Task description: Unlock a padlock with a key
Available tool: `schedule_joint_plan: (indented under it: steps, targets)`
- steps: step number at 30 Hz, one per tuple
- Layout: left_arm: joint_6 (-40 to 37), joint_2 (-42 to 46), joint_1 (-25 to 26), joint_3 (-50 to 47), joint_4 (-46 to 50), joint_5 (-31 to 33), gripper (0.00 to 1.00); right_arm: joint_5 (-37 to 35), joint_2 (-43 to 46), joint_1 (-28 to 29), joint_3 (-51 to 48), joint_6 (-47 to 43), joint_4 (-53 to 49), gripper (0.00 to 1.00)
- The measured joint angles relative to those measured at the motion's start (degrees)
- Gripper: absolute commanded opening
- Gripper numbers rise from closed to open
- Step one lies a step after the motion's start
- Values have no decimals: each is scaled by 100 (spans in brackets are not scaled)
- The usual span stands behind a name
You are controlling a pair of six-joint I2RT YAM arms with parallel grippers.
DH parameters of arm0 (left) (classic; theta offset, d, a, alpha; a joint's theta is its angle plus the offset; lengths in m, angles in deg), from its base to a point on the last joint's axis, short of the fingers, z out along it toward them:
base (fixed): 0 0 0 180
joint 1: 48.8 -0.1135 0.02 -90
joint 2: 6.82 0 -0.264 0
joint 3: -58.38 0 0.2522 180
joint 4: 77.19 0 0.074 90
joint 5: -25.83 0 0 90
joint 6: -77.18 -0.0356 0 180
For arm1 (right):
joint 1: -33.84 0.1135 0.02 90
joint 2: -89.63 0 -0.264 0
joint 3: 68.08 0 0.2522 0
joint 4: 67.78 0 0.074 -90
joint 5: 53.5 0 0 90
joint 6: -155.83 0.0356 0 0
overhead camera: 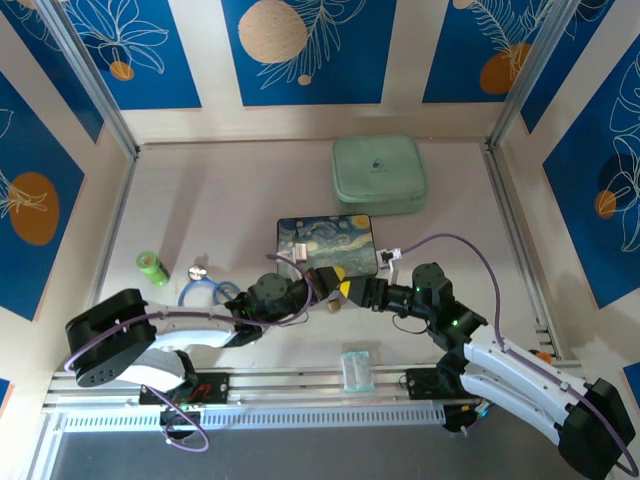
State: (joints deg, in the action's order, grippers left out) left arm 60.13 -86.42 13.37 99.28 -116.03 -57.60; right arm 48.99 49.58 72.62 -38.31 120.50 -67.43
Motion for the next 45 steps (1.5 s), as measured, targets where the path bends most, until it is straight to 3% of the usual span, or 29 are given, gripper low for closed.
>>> schedule_joint_plan:
  steps: [3,8,17,20,24,25,30,32,45]
  targets:
    - [-44,-59,11,0,-385,103,0,0,-7,0,0,184,354,35]
    - [-138,-157,33,-2,-870,175,0,101,-251,-4,7,310,730,33]
    - [-256,-157,35,-2,-916,319,0,195,-494,4,7,415,1228,24]
    - [-282,-157,33,-2,-905,361,0,219,-549,22,7,411,1320,9]
    - [-293,-155,31,-2,-896,455,0,234,-632,35,17,457,1445,0]
    - [-297,-155,31,-2,-903,463,0,234,-629,33,17,463,1445,0]
    - [-516,11,33,-9,-597,417,29,302,-529,11,105,369,1141,0]
    - [-660,186,33,-9,-334,330,35,428,-496,-48,168,330,999,0]
    - [-901,522,-142,-11,208,-201,26,1198,-678,-291,501,74,437,0]
